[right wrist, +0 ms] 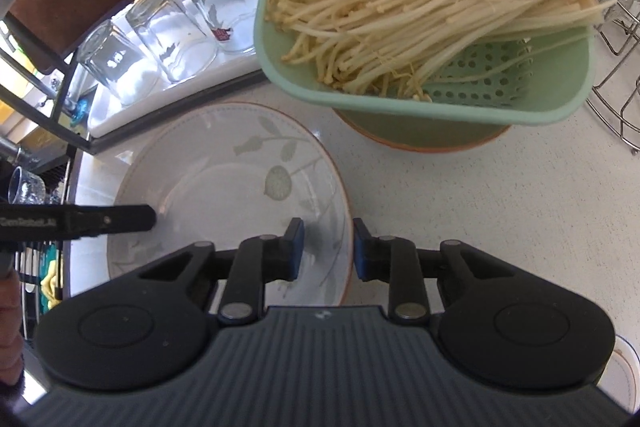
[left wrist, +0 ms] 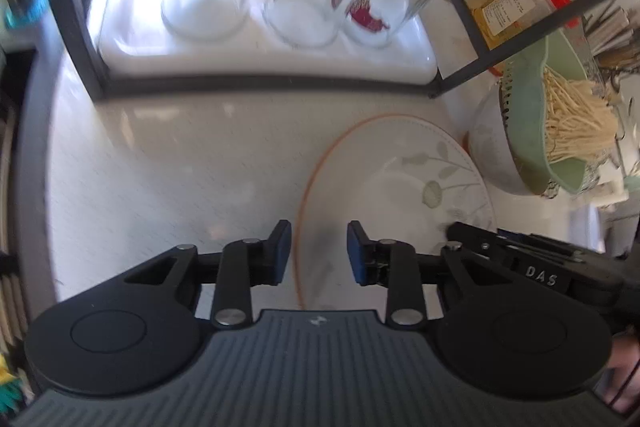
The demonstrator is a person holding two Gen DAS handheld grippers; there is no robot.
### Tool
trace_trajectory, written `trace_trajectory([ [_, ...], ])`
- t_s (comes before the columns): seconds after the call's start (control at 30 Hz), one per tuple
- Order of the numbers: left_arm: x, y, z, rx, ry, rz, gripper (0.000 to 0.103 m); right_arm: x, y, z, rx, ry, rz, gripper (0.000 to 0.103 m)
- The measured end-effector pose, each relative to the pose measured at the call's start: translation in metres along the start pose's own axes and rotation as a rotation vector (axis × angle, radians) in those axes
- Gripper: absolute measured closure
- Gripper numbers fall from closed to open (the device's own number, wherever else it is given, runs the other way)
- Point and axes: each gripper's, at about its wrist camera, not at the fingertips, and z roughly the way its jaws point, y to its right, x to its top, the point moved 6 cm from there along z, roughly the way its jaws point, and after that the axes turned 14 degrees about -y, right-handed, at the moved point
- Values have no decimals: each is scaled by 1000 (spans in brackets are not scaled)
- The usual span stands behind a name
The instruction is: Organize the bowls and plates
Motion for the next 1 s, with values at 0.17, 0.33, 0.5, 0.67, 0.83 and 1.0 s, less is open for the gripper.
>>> trace_trajectory([
  [0.17, 2, 3, 5, 14, -5, 18, 71, -2, 5, -2, 22, 5, 10, 75],
  [0.33, 5, -1, 5, -8, 3, -11, 71, -4, 8, -3, 40, 22, -8, 74],
  [0.5, 2, -1, 2, 22, -4, 2, 71, -5, 9, -6, 74, 3, 4, 74],
  [0.67, -6, -1, -5, 27, -2, -1, 71, -10, 8, -9, 93, 0, 3, 74],
  [0.83, -16, 3, -15, 21, 10, -11, 71, -13, 8, -17, 104, 15, 6, 74],
  [1.0, -24, 12, -24, 26, 23, 0, 71, -21, 11, -25, 129, 21, 12, 74],
])
